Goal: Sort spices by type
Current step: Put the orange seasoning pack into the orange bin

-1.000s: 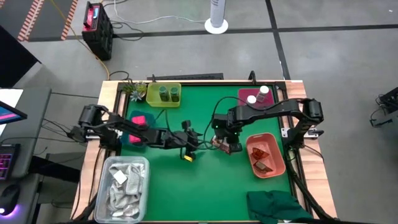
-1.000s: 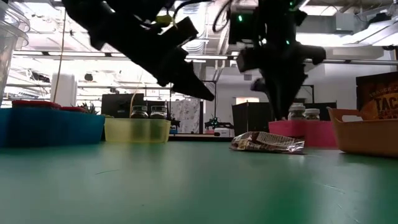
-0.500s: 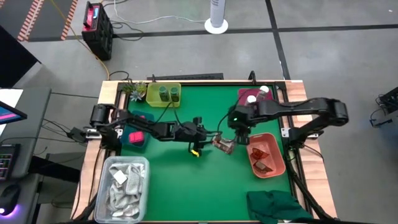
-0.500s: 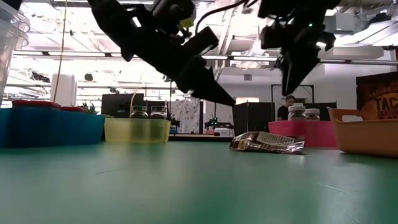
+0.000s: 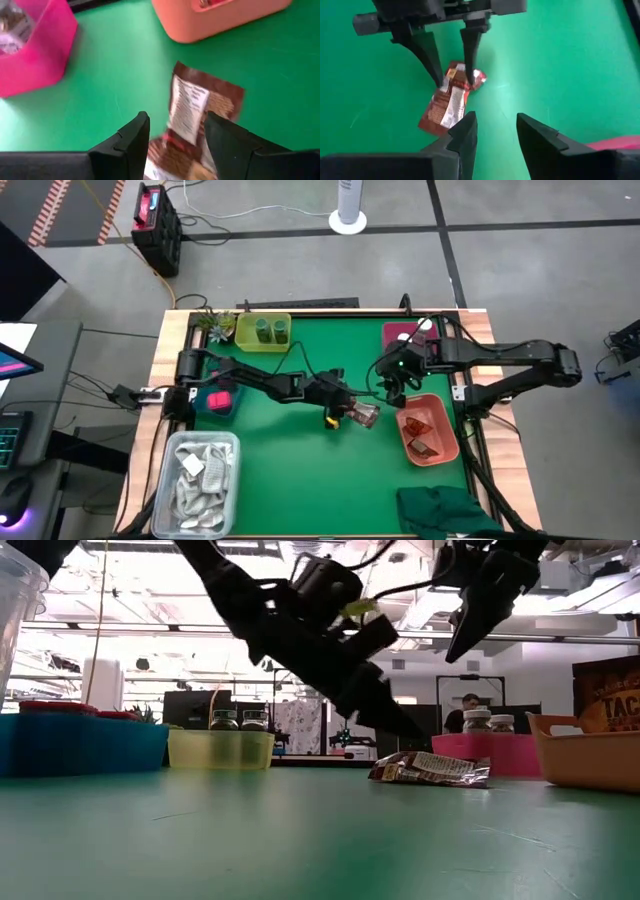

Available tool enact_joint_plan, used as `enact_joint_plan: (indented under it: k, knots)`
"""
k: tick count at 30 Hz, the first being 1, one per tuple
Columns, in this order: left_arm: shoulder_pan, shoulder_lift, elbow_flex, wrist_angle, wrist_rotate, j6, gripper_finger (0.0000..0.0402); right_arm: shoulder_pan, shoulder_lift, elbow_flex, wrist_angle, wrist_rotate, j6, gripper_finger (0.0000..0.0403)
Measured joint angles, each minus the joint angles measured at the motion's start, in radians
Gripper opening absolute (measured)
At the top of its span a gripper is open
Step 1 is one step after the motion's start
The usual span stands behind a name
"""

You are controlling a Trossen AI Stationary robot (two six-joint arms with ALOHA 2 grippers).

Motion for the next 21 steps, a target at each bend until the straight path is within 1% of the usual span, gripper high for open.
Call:
enact_joint_plan:
  k: [4,7,10,12,15,17,19,20,21]
  knots:
    - [0.006,0.060,0.083,-0.024,0.000,0.043,0.0180,0.012,-0.001,-0.004,-0.003,0.000,0.017,0.0165]
    - [0.012,0.103,0.132,-0.077,0.003,0.051,0.0180,0.029,0.000,-0.004,-0.005,-0.002,0.016,0.0165]
    - [0.019,0.131,0.162,-0.117,0.052,0.068,0.0179,0.042,0.000,-0.004,-0.007,-0.002,0.023,0.0165]
    - [0.020,0.150,0.172,-0.115,0.077,0.067,0.0169,0.047,-0.004,-0.004,-0.011,-0.002,0.023,0.0165]
    - [0.020,0.158,0.170,-0.130,0.077,0.081,0.0132,0.053,-0.006,-0.004,-0.005,0.006,0.024,0.0164]
    - [0.020,0.156,0.170,-0.144,0.074,0.082,0.0090,0.053,-0.006,-0.004,-0.011,0.013,0.024,0.0162]
    - [0.019,0.154,0.170,-0.149,0.071,0.079,0.0041,0.053,-0.006,-0.004,-0.012,0.016,0.019,0.0159]
    - [0.020,0.153,0.170,-0.151,0.070,0.070,0.0024,0.053,-0.006,-0.004,-0.013,0.018,0.019,0.0158]
    - [0.021,0.153,0.170,-0.151,0.070,0.060,0.0017,0.053,-0.006,-0.004,-0.013,0.018,0.016,0.0156]
